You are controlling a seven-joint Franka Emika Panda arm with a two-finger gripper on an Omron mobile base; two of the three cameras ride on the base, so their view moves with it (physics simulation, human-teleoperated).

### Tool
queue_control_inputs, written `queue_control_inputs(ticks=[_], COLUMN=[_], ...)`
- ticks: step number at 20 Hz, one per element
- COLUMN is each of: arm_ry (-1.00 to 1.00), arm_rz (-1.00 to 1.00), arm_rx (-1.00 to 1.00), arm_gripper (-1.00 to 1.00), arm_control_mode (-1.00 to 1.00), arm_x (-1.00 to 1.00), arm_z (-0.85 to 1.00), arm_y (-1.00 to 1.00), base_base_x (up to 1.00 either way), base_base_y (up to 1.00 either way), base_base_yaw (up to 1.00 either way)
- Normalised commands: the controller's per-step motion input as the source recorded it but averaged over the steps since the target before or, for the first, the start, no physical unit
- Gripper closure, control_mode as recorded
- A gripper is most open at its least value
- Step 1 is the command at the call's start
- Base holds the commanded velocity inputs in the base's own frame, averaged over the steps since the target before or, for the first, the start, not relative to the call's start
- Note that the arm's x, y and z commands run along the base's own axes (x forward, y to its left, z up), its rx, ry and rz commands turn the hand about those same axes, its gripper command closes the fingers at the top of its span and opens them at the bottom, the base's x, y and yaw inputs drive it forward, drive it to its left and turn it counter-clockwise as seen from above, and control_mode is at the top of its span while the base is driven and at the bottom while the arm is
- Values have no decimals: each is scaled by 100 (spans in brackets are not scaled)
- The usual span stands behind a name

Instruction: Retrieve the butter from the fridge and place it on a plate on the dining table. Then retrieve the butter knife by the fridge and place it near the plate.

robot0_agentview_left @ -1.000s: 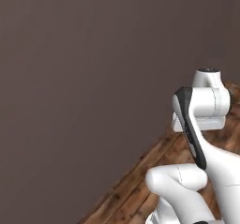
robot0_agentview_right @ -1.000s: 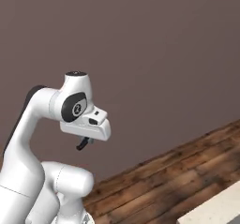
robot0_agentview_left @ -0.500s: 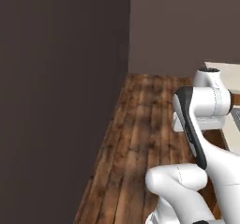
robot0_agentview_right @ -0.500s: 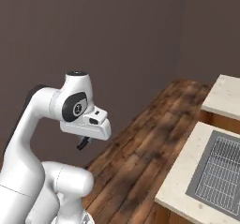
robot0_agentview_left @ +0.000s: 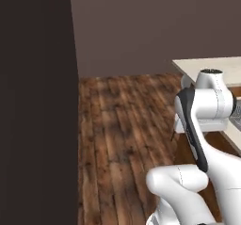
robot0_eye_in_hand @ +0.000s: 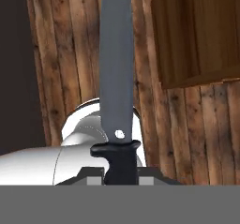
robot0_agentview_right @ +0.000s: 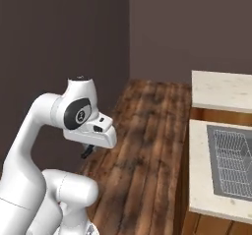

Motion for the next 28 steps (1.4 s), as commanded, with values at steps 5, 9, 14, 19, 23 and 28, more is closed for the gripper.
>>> queue_control_inputs(ticks=[5, 9, 14, 19, 23, 28], arm_ry=[0, 0, 0, 0, 0, 0], arm_rz=[0, 0, 0, 0, 0, 0], arm_rx=[0, 0, 0, 0, 0, 0], arm_gripper=[100, 100, 100, 100, 100, 100], arm_control_mode=[100, 100, 100, 100, 100, 100], arm_x=[0, 0, 0, 0, 0, 0], arm_z=[0, 0, 0, 0, 0, 0], arm_y=[0, 0, 0, 0, 0, 0], base_base_x=[94, 100, 100, 100, 100, 100], base_base_y=[32, 37, 68, 31, 0, 0], base_base_yaw=[-39, -19, -8, -7, -12, -14])
